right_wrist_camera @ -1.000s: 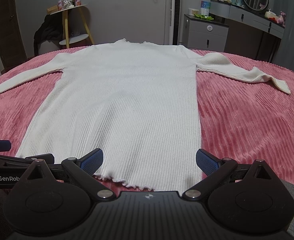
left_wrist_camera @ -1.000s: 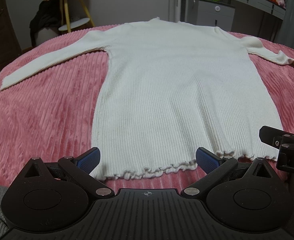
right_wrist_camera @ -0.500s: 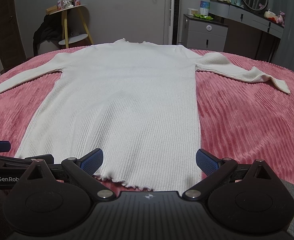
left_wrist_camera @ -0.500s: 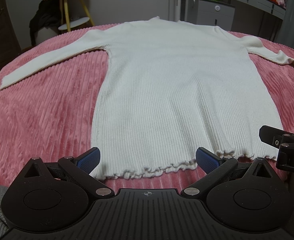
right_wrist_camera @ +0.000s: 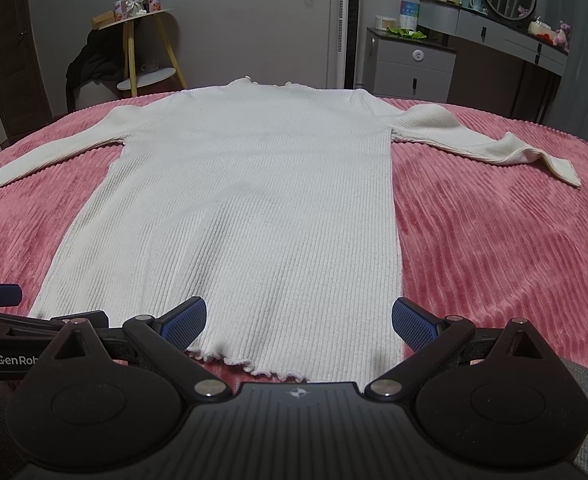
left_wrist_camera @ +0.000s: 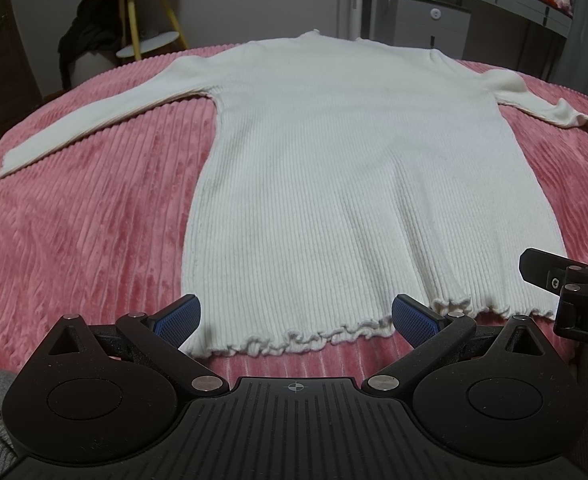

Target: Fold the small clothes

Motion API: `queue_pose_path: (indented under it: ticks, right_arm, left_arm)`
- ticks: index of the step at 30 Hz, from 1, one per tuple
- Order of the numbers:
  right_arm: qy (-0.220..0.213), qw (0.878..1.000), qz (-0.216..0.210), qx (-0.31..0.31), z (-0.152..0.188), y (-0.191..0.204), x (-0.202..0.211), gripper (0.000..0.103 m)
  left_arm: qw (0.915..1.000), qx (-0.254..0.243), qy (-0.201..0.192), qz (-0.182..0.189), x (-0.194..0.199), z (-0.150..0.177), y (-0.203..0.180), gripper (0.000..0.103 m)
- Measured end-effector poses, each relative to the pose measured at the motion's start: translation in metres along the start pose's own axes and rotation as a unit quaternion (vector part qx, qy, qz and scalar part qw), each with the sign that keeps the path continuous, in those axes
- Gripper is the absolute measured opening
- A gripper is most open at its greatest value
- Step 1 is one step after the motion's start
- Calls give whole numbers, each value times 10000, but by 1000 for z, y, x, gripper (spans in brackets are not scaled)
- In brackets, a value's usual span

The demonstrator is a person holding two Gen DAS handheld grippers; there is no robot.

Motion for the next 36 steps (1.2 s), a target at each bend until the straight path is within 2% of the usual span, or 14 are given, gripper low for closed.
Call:
queue_pose_path:
  ticks: [22, 30, 33, 36]
  right_arm:
    - [-15, 10000, -65, -40, 1, 2, -2, 99]
    - [-123, 9996, -207, -169, 1, 1, 0, 99]
    - [-401, 9978, -398, -347, -7, -3, 5, 99]
    - [-585, 9915, -828, -821, -17, -16, 6, 99]
  left_arm:
    - [10000, 11, 50, 28, 0, 2, 1, 103]
    - [9999, 40, 119, 90, 3, -1, -2, 103]
    - [9998, 84, 148, 111, 4, -5, -3, 103]
    - [9997, 116, 178, 117, 4, -15, -5, 103]
Point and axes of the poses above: each gripper's, at about its wrist camera, not at the fingertips, and x roughly against the way its jaws point, y to its left, z to its underside, the point moved 10 cm from there along -x, roughly the way its jaws point, and after that the axes turned 8 degrees about x, right-handed, at the moved point
